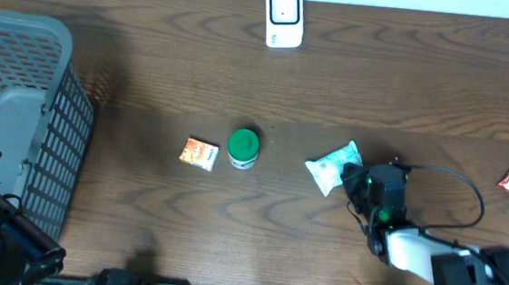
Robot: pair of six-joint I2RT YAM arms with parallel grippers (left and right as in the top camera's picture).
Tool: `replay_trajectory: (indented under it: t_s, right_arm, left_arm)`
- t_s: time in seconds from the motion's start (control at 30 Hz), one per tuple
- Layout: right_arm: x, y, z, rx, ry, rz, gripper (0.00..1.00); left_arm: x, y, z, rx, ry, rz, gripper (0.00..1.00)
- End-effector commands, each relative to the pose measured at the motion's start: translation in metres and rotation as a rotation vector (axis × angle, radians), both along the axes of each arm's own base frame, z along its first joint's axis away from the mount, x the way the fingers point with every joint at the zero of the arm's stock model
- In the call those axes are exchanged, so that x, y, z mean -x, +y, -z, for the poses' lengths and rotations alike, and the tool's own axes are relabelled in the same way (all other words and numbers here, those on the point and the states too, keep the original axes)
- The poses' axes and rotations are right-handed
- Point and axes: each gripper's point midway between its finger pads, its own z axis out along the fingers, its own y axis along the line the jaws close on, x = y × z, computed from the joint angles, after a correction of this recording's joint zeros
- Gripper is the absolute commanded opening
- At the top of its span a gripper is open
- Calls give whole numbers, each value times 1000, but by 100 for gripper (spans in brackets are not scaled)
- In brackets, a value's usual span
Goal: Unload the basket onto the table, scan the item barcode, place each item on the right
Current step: 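Grasp the light-blue wipes pack again with the right gripper and lift, then carry the wipes pack up to the white scanner and hold it there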
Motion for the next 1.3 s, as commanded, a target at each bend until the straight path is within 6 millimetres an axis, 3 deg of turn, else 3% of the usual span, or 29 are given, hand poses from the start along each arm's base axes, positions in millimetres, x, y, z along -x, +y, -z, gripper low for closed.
replay_trajectory:
  t_s: [0.0, 0.17, 0.37, 0.53, 0.73, 0.9, 1.03, 1.13, 1.27]
  right_arm:
    - [54, -3, 64, 135, 242, -179, 1]
    - [37, 17, 32, 66, 122, -254, 1]
    - [16, 36, -51, -14, -138, -310, 1]
    - [20, 40, -133, -30, -388, -345, 1]
    - [34, 40, -176, -21, -522, -373, 2]
    - [29, 38, -200, 171, -654, -449, 2]
    - [13, 37, -227, 275, -708, -466, 1]
    - [-7, 37, -260, 359, -761, -468, 1]
    - [-50, 39, -300, 491, -794, -467, 1]
  left_arm:
    - [1, 0, 0, 3, -7, 0, 61]
    - [1, 0, 0, 3, -7, 0, 61]
    - [1, 0, 0, 3, -7, 0, 61]
    - [1, 0, 0, 3, -7, 0, 61]
    - [1, 0, 0, 3, -7, 0, 61]
    - [1, 0, 0, 3, -7, 0, 61]
    - [1, 0, 0, 3, -7, 0, 61]
    - [1, 0, 0, 3, -6, 0, 61]
    - [1, 0, 0, 3, -7, 0, 61]
